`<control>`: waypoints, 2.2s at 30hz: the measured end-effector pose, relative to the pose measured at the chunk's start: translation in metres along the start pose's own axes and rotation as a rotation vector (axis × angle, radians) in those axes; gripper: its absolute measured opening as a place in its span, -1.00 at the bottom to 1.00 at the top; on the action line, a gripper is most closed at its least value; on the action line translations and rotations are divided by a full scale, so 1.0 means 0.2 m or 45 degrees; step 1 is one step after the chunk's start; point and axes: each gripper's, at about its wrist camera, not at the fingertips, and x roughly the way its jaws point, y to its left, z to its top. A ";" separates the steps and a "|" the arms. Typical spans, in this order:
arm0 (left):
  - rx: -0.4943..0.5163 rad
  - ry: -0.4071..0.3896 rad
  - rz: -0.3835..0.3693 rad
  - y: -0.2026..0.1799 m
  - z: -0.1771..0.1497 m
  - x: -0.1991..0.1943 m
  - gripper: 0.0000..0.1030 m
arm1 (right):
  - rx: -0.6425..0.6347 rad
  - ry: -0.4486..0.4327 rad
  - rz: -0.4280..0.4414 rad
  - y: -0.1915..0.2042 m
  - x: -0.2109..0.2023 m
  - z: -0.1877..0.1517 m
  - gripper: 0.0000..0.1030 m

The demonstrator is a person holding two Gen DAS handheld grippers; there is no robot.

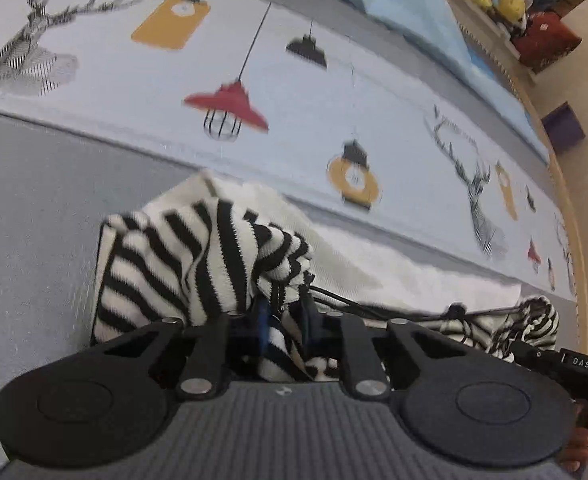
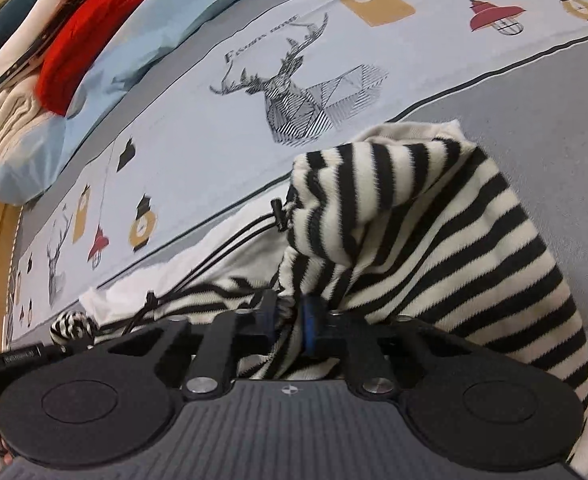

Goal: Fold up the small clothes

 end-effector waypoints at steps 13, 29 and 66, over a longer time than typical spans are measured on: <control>-0.167 -0.365 -0.237 -0.03 0.16 -0.10 -0.68 | 0.119 -0.475 0.188 0.06 -0.12 0.19 -0.87; -0.042 -0.259 -0.046 0.14 0.18 -0.16 0.05 | -0.180 -0.424 -0.136 -0.05 -0.13 0.19 -0.21; 0.175 -0.064 0.090 0.20 0.06 -0.26 0.05 | -0.321 -0.357 -0.350 -0.07 -0.17 0.11 -0.14</control>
